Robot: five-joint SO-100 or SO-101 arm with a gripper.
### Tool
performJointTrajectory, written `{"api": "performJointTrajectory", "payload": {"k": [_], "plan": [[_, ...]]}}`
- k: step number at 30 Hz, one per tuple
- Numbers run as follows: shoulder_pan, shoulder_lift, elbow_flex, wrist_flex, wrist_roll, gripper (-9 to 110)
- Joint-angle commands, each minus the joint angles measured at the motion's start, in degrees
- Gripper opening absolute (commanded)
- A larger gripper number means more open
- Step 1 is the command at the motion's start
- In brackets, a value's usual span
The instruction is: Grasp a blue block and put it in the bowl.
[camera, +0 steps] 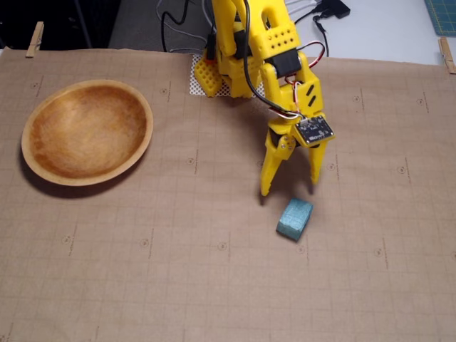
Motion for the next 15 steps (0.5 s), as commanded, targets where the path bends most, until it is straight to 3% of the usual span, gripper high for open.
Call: {"api": "performJointTrajectory", "payload": {"k": [1,8,15], "plan": [[-0.4,0.1,-0.5,-1.1,1.3,46],[-0.7,-0.4,-0.5,-3.5,2.1,57],[-0.6,-3.3,0.9,-12.6,4.6,58]]}}
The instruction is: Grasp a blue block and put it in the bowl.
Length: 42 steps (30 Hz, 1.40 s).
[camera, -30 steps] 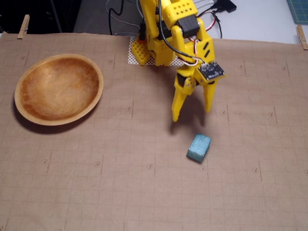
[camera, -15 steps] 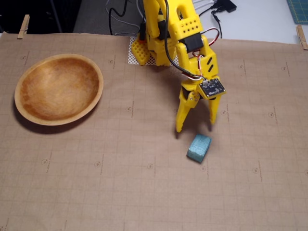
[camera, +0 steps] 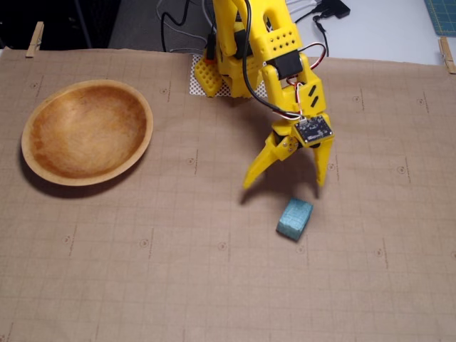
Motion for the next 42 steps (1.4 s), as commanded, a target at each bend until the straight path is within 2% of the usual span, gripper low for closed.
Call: {"api": "performJointTrajectory", "payload": {"k": [1,23,42], "plan": [[0.1,-1.8,-0.4,-6.8,3.2,58],[0.2,-19.6,-1.8,-30.3,11.7,59],[2.7,-20.0,-5.4,-32.6,17.8,59]]}}
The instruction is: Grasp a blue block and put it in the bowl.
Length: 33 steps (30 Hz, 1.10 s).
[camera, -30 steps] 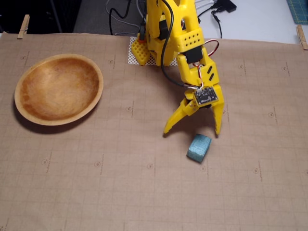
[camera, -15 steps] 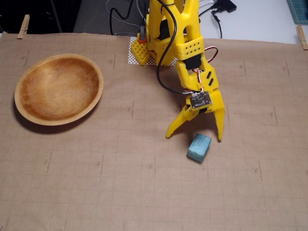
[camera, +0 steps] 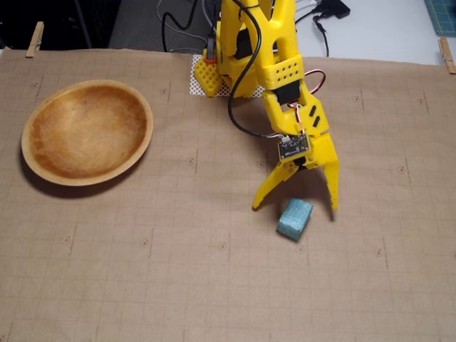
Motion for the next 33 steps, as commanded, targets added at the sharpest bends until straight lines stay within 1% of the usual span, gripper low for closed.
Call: {"api": "performJointTrajectory", "payload": {"k": [1,8,16,24,29,33], "plan": [[1.8,-0.4,-3.7,-0.6,0.9,59],[3.8,-8.7,-9.8,-0.7,1.0,59],[5.7,-9.5,-10.4,-0.6,3.1,59],[5.7,-9.6,-9.5,-0.1,1.6,59],[5.4,-8.5,-10.2,8.1,1.3,59],[5.3,-8.4,-10.5,11.9,1.2,59]]}}
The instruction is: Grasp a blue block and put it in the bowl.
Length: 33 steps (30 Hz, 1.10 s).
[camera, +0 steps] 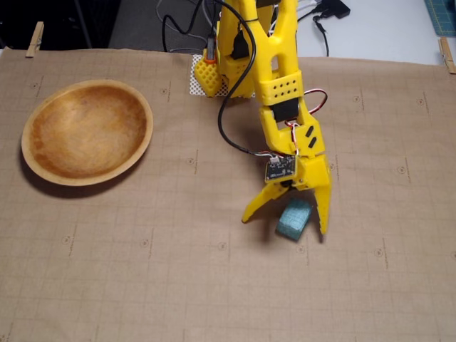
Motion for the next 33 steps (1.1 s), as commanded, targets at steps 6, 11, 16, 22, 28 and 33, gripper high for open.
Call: {"api": "performJointTrajectory", "payload": {"k": [6,11,16,22,28,33], "plan": [[-1.7,2.4,1.2,5.6,-0.1,58],[-3.2,2.5,1.4,5.6,-0.3,58],[-3.8,3.2,1.2,9.7,-2.8,51],[-3.7,4.9,0.4,14.1,-4.8,36],[-3.7,6.9,1.2,14.1,-5.4,25],[-3.8,6.7,1.2,14.1,-5.4,16]]}}
